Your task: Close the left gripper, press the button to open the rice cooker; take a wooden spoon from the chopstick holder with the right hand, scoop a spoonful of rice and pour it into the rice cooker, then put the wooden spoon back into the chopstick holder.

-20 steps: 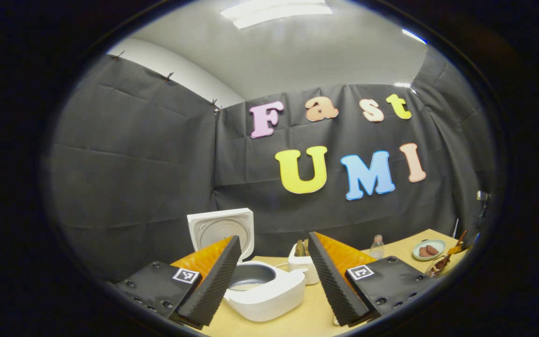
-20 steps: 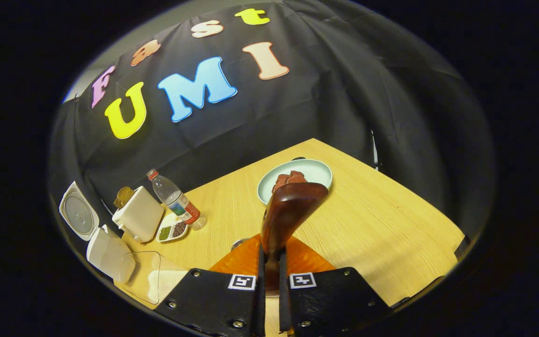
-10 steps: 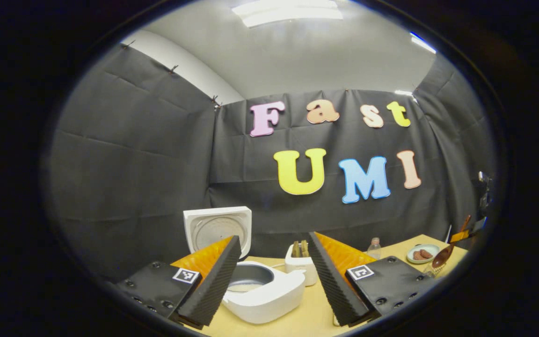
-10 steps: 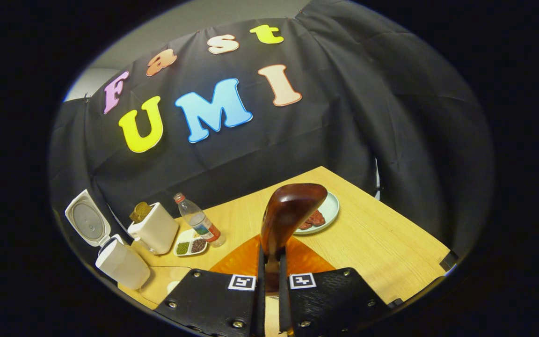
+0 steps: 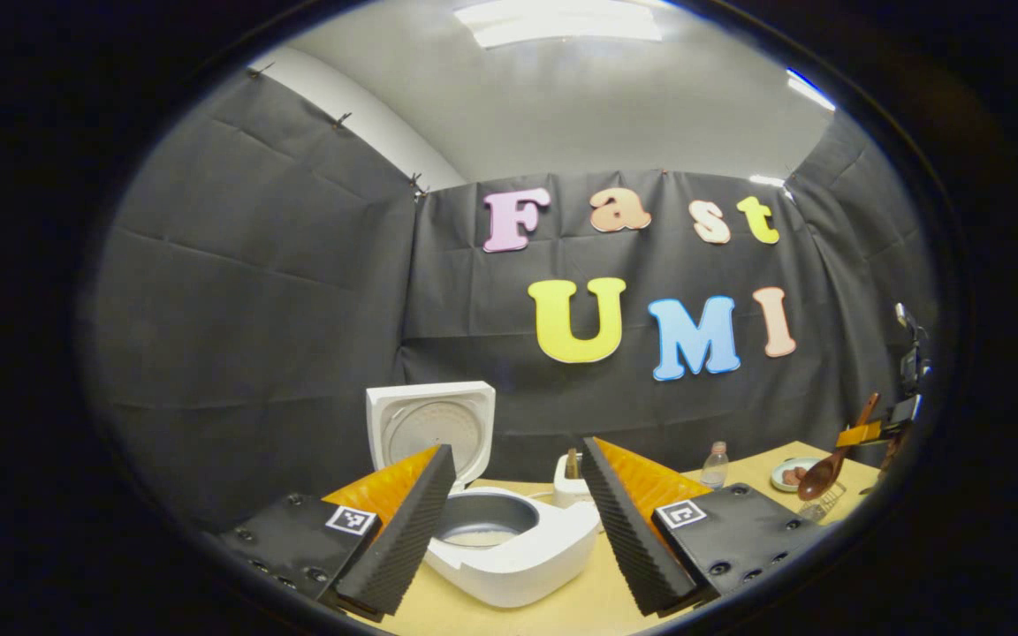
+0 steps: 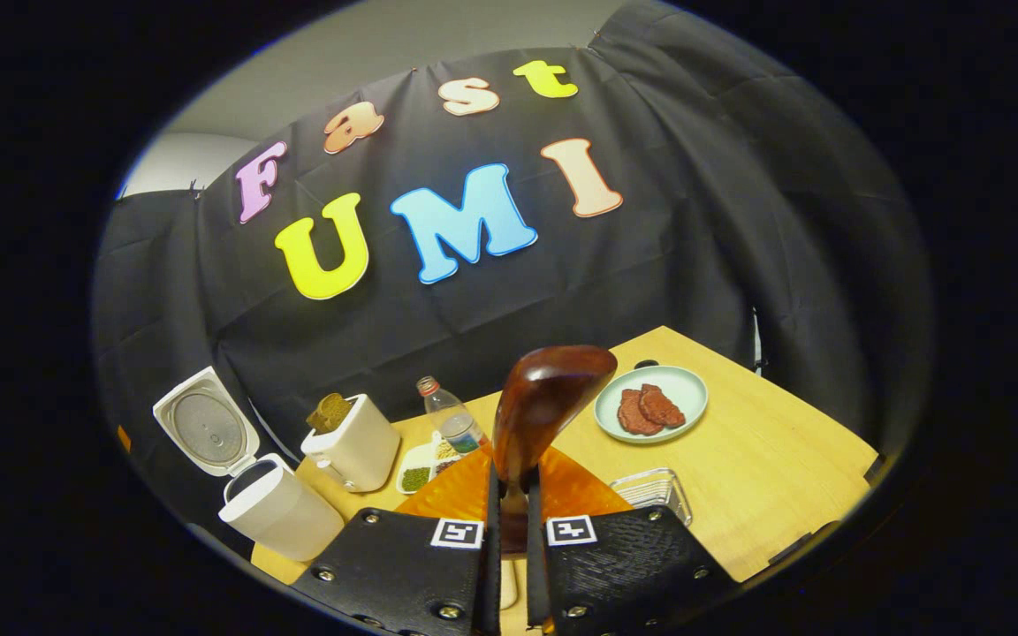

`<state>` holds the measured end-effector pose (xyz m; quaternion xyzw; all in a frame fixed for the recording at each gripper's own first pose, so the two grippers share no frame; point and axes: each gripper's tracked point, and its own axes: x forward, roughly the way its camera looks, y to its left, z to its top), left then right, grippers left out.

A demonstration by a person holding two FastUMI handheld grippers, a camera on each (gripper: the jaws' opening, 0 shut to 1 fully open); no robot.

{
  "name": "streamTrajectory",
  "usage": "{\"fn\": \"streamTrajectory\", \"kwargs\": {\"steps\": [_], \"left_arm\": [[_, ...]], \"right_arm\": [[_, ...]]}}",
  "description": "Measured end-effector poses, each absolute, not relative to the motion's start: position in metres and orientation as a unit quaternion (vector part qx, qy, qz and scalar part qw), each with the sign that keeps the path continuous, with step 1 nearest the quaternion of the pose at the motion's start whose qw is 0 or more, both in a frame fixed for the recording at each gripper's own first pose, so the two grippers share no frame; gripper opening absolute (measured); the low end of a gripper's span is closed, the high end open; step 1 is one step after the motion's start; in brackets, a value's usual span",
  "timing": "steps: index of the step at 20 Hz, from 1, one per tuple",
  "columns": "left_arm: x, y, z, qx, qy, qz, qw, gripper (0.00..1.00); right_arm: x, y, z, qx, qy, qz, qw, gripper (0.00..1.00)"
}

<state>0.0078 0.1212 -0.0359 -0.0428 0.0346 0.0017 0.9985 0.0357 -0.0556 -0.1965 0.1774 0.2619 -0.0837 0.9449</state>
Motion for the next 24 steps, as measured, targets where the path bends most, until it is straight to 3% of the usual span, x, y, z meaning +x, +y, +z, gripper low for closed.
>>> {"fn": "streamTrajectory", "kwargs": {"steps": [6, 7, 9, 11, 12, 19, 24], "left_arm": [[0.001, 0.163, -0.043, -0.034, 0.034, 0.013, 0.999, 0.99], [-0.001, 0.167, -0.043, -0.032, 0.035, 0.014, 0.999, 0.94], [-0.004, 0.175, -0.047, -0.03, 0.04, 0.013, 0.999, 1.0], [-0.006, 0.181, -0.053, -0.028, 0.045, 0.014, 0.998, 0.94], [-0.006, 0.183, -0.057, -0.026, 0.048, 0.013, 0.998, 0.99], [-0.012, 0.198, -0.063, -0.021, 0.054, 0.015, 0.998, 0.99], [-0.013, 0.203, -0.071, -0.025, 0.057, 0.017, 0.998, 0.99]], "right_arm": [[0.03, 0.01, -0.219, 0.156, 0.28, -0.036, 0.947, 0.12], [0.028, 0.017, -0.226, 0.146, 0.286, -0.031, 0.947, 0.12], [0.024, 0.027, -0.242, 0.127, 0.297, -0.028, 0.946, 0.12], [0.021, 0.034, -0.259, 0.103, 0.309, -0.026, 0.945, 0.12], [0.018, 0.037, -0.268, 0.088, 0.315, -0.024, 0.945, 0.12], [0.011, 0.048, -0.316, -0.056, 0.349, -0.017, 0.935, 0.12], [0.006, 0.081, -0.334, -0.053, 0.371, 0.015, 0.927, 0.12]]}}
